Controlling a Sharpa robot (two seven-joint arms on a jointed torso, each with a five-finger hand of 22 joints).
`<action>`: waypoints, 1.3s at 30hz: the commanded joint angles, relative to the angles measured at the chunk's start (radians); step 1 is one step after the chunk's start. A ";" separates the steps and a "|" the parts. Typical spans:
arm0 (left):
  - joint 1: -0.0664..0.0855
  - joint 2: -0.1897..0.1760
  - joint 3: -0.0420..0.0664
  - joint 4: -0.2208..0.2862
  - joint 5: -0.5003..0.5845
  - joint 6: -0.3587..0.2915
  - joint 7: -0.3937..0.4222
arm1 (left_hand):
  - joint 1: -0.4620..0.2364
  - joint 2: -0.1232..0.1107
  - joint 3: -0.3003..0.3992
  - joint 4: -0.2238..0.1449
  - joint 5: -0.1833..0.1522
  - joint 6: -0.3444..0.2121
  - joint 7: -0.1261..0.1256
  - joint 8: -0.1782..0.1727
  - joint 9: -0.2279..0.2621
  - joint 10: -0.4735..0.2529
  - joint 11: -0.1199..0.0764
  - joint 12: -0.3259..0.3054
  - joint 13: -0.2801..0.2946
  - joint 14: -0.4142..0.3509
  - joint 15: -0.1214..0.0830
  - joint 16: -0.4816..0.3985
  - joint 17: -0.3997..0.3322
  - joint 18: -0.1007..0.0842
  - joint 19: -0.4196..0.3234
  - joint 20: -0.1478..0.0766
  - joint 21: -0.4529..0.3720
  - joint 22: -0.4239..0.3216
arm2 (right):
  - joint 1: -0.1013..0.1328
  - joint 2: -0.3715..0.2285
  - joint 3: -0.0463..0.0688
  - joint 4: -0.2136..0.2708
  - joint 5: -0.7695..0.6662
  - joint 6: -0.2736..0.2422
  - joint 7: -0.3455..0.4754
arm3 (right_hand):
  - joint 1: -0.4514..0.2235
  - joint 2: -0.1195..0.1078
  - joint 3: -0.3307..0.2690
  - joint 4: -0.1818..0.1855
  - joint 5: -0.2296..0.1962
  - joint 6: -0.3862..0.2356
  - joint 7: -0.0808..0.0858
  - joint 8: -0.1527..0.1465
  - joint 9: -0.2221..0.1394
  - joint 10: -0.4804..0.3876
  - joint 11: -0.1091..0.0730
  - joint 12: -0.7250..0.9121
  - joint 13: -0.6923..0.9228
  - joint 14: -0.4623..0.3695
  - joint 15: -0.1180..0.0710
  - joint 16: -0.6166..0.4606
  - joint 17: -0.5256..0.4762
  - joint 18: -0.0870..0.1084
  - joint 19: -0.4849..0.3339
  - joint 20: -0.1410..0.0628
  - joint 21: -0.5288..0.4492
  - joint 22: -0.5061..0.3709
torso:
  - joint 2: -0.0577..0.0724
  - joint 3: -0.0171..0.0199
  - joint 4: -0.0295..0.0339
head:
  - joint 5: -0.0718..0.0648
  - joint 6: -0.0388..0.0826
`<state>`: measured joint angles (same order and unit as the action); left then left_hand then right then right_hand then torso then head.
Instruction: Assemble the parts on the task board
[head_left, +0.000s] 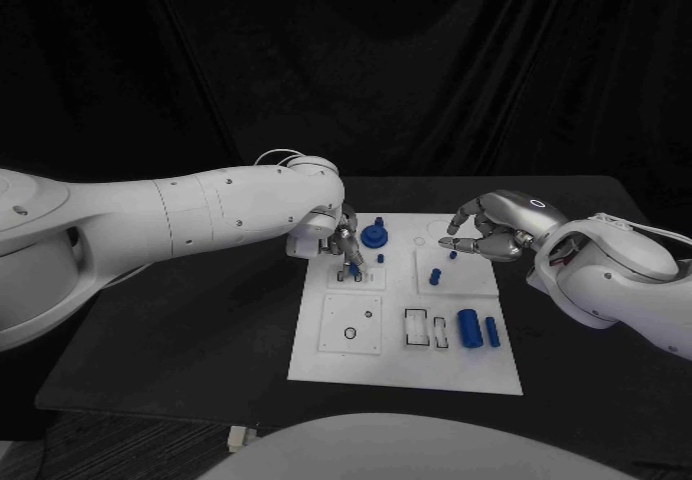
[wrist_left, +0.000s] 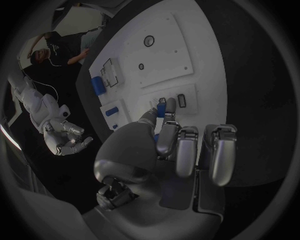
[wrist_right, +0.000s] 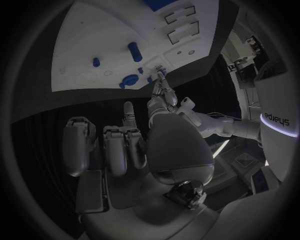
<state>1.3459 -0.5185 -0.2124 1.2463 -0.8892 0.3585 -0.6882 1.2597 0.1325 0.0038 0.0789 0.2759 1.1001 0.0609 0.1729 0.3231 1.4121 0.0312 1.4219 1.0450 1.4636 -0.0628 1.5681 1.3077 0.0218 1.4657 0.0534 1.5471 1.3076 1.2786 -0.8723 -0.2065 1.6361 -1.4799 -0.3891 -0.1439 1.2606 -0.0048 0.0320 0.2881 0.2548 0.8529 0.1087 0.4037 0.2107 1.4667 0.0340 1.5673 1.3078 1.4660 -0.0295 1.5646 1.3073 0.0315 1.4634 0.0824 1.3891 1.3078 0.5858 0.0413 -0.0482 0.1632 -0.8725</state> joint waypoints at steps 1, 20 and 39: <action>0.003 0.000 0.001 0.000 0.006 -0.036 0.006 | -0.013 0.000 0.008 0.001 0.000 -0.009 -0.001 -0.006 0.000 0.159 -0.047 0.149 0.526 0.107 -0.004 0.003 0.263 -0.009 0.068 -0.008 -0.002 0.215 | -0.004 0.002 0.001 -0.002 0.001 0.010 -0.019 | 0.009 -0.001 -0.001 -0.004 0.001 0.004 -0.001 -0.003 -0.002 0.104 -0.003 0.004 0.263 0.100 -0.004 -0.004 0.247 0.018 0.007 -0.006 -0.006 0.197 | -0.003 0.0017 0.0008 | 0.003 0.000; -0.005 0.004 0.000 -0.002 0.006 -0.041 -0.002 | -0.027 -0.005 0.023 0.004 -0.006 -0.008 0.000 -0.013 0.002 0.159 -0.046 0.149 0.526 0.107 -0.003 0.003 0.263 -0.008 0.065 -0.006 -0.005 0.212 | -0.010 0.006 0.001 -0.006 0.003 0.016 -0.022 | 0.018 0.000 0.000 -0.005 0.006 0.004 -0.001 -0.004 -0.002 0.104 -0.003 0.004 0.263 0.099 -0.005 -0.006 0.244 0.019 0.004 -0.006 -0.011 0.195 | -0.001 0.0009 0.0009 | 0.013 0.000; -0.007 -0.006 0.000 0.010 0.006 -0.018 -0.026 | -0.034 -0.008 0.032 0.005 -0.016 -0.003 -0.001 -0.014 0.005 0.159 -0.047 0.149 0.526 0.107 -0.004 0.003 0.263 -0.007 0.064 -0.006 -0.006 0.210 | -0.013 0.009 0.001 -0.010 0.003 0.025 -0.024 | 0.021 0.000 0.001 -0.006 0.008 0.004 -0.001 -0.004 -0.003 0.104 -0.003 0.004 0.263 0.099 -0.005 -0.006 0.244 0.019 0.004 -0.006 -0.013 0.195 | -0.003 0.0004 0.0005 | 0.017 0.000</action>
<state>1.3406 -0.5240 -0.2129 1.2528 -0.8892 0.3269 -0.6994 1.2364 0.1246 0.0298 0.0854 0.2643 1.0950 0.0591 0.1626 0.3270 1.4110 0.0330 1.4220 1.0450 1.4621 -0.0600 1.5681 1.3075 0.0218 1.4657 0.0535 1.5471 1.3074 1.2686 -0.8637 -0.2067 1.6269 -1.4754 -0.3733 -0.1492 1.2687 -0.0052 0.0320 0.2881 0.2592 0.8527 0.1089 0.4037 0.2091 1.4667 0.0340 1.5673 1.3075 1.4660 -0.0294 1.5646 1.3073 0.0314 1.4634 0.0823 1.3814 1.3073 0.5834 0.0419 -0.0467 0.1782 -0.8725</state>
